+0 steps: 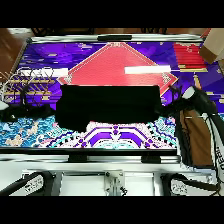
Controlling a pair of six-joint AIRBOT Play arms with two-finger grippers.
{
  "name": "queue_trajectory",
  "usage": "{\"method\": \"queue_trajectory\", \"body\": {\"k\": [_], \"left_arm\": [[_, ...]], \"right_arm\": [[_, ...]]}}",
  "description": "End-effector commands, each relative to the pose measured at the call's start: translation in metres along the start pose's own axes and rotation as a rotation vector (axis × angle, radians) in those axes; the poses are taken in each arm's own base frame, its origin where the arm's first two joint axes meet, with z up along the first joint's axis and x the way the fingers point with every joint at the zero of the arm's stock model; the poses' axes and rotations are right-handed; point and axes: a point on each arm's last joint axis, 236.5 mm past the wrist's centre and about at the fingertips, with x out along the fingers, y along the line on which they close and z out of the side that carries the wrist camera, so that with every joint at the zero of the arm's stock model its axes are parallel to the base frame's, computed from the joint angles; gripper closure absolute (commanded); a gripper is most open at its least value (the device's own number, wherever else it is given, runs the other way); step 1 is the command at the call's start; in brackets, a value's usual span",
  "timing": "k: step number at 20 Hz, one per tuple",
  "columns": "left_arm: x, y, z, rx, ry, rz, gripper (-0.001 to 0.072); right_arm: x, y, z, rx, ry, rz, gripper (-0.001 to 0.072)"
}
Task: Fold the shirts.
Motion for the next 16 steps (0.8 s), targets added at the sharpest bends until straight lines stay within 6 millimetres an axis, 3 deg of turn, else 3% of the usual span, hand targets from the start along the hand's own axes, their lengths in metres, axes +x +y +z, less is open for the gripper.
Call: {"method": "queue_trajectory", "body": {"k": [1,4,7,10,13,14,15,16], "left_arm": [[-0.015,-0.027,0.066,0.116,-0.092,-0.005,0.0676],[0.008,-0.037,0.113,0.143,-0.088,-0.025,0.0675],[0.042,-0.029,0.151,0.078,-0.068,-0.04,0.0675],[0.075,-0.007,0.156,-0.006,-0.015,-0.042,0.0675],[0.106,0.015,0.142,-0.068,0.05,-0.036,0.0674],[0.113,0.019,0.136,-0.081,0.076,-0.037,0.067],[0.118,0.022,0.13,-0.088,0.103,-0.041,0.0561],[0.118,0.022,0.125,-0.091,0.121,-0.045,0.0353]], "right_arm": [[-0.04,0.018,0.07,-0.042,-0.238,-0.026,0.0638],[-0.048,0.023,0.122,-0.07,-0.36,-0.086,0.0638],[-0.029,0.023,0.151,-0.079,-0.367,-0.106,0.0638],[-0.003,0.019,0.169,-0.049,-0.366,-0.101,0.0637],[0.026,0.009,0.162,-0.029,-0.304,-0.112,0.0628],[0.032,0.006,0.159,-0.023,-0.285,-0.114,0.0581],[0.034,0.005,0.158,-0.02,-0.279,-0.116,0.0415],[0.03,0.003,0.158,-0.023,-0.279,-0.124,0.0237]]}}
